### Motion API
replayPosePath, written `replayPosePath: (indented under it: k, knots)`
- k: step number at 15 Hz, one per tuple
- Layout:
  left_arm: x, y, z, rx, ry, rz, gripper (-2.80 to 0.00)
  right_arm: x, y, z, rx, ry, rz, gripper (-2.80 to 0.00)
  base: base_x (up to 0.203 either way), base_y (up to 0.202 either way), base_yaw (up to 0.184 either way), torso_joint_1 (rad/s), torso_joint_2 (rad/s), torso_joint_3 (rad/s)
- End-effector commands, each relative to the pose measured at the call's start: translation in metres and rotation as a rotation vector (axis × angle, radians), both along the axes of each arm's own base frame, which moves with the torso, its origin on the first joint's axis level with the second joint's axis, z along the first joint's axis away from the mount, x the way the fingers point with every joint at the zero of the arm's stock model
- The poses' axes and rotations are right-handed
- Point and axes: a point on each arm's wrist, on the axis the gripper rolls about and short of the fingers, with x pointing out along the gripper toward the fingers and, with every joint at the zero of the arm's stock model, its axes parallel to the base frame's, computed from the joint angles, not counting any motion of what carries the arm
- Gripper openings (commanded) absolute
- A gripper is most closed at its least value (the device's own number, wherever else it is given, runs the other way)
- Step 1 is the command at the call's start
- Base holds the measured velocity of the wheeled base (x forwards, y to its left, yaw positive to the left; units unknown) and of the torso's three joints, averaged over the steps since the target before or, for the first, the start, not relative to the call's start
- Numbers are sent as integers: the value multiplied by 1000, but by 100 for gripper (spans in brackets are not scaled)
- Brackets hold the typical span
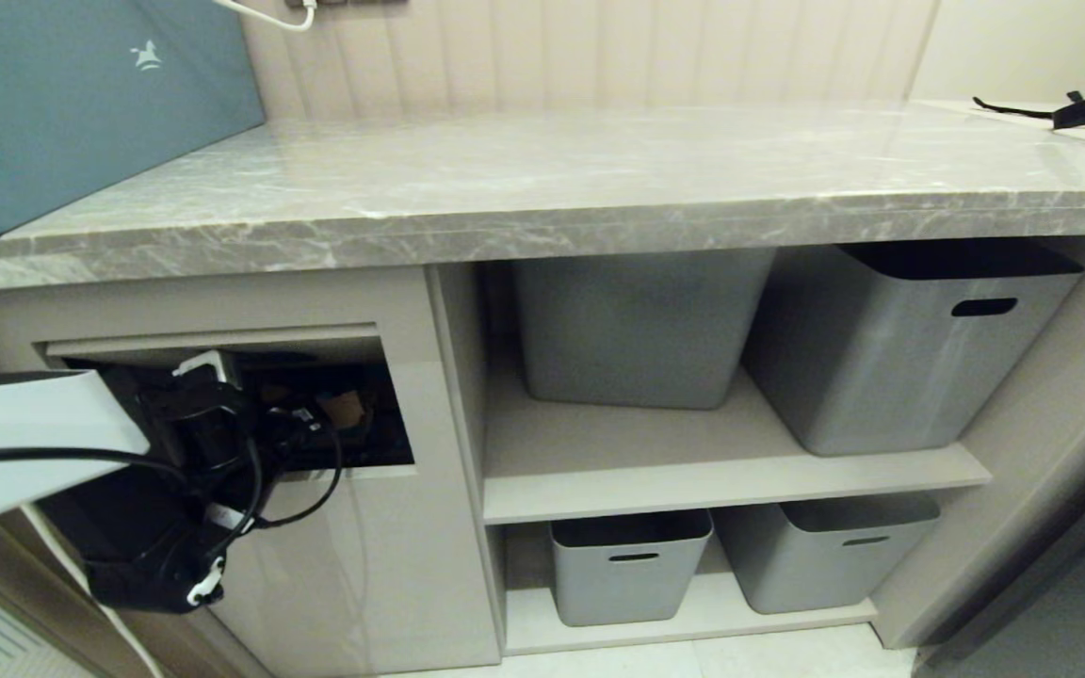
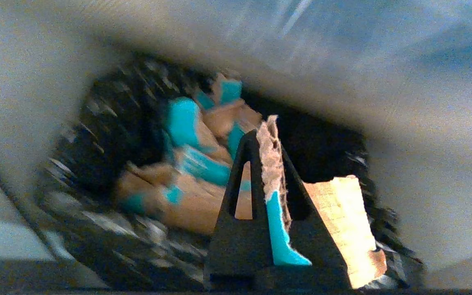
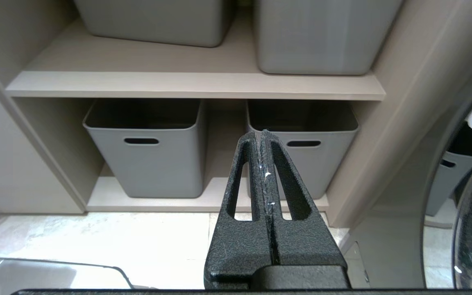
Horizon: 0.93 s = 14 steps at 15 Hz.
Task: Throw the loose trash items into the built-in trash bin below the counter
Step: Put the garbage in the trash can
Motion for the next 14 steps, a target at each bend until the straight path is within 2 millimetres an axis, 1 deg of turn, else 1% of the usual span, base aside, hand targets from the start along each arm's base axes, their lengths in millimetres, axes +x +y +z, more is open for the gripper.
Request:
replayPosePath:
  k: [1, 3, 5, 8, 11, 13, 14]
  knots:
    - [1, -6, -7, 8, 14, -18, -280, 0, 0, 0, 0, 2, 1, -280, 0, 0, 0, 0, 0, 0]
    - [-6, -5, -18, 152, 93, 2, -280, 0, 0, 0, -1, 1, 1, -280, 0, 0, 0, 0, 0, 0]
    - [-9, -9, -22, 170, 117, -14, -280, 0, 0, 0, 0, 1, 1, -280, 0, 0, 0, 0, 0, 0]
    - [-9, -11, -25, 199, 127, -24, -280, 0, 0, 0, -2, 2, 1, -280, 0, 0, 0, 0, 0, 0]
    - [3, -11, -19, 187, 78, -12, -280, 0, 0, 0, -1, 2, 1, -280, 0, 0, 0, 0, 0, 0]
    - [-4, -10, -25, 202, 116, -14, -280, 0, 0, 0, 0, 0, 1, -280, 0, 0, 0, 0, 0, 0]
    - [-5, -10, -26, 205, 120, -14, -280, 0, 0, 0, 0, 2, 1, -280, 0, 0, 0, 0, 0, 0]
